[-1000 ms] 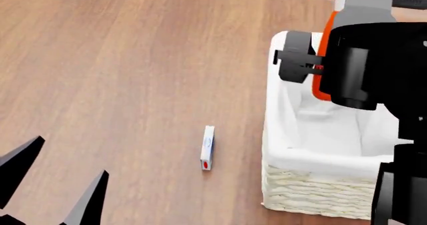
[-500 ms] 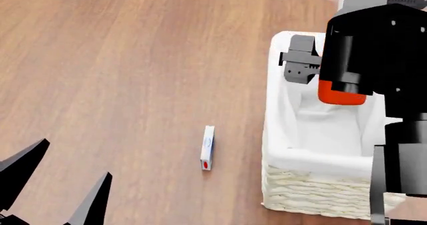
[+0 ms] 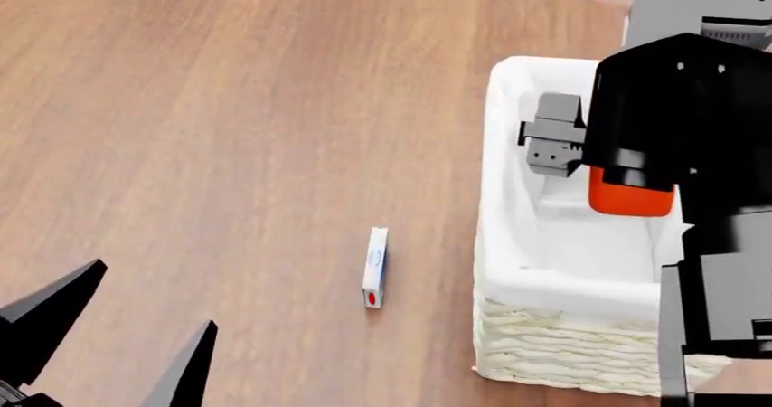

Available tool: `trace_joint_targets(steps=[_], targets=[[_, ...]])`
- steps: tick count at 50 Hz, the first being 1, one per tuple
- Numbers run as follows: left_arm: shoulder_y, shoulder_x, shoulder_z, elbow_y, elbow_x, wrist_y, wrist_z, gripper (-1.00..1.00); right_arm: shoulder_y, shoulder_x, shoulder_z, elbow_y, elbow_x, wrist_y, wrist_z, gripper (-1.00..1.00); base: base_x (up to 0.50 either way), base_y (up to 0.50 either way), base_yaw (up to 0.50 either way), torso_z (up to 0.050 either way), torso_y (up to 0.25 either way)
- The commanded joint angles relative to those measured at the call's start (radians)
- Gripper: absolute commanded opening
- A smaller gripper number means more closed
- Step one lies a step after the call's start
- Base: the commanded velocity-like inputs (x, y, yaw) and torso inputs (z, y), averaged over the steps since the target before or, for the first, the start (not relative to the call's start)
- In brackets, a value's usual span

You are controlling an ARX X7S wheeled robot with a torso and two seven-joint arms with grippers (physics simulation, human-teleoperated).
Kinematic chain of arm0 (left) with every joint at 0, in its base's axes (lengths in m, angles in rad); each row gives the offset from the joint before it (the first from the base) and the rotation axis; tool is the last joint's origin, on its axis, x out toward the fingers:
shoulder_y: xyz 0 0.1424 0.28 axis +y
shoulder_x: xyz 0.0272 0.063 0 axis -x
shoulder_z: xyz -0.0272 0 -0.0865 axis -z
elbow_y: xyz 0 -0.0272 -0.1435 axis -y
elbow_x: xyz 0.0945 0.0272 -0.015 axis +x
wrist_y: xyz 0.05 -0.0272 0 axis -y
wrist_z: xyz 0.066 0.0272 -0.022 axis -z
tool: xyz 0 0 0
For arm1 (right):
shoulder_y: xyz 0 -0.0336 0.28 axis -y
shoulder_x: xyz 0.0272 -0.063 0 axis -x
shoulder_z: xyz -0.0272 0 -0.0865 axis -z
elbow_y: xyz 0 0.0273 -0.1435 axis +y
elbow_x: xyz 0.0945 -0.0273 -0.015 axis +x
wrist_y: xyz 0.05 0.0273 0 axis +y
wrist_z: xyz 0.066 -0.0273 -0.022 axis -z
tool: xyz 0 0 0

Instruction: Pick up the ketchup, and put it in the basket.

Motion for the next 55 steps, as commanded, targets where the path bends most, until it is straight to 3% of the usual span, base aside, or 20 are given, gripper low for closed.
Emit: trace_joint_targets(steps=[1,55], targets=[[-0.004,0.007,0.018,-0.012,0.012,0.000,0.007,1.00,0.000,-0.002,-0.020,0.039,-0.032,-0.034,-0.046,-1.00,0.00,0.00,0.00,0.000,0.000],[-0.007,0.008,0.033,-0.031,0.013,0.006,0.008,1.00,0.019,-0.051,-0.118,0.285,-0.144,-0.217,-0.203,-1.00,0.00,0.00,0.00,0.000,0.000]])
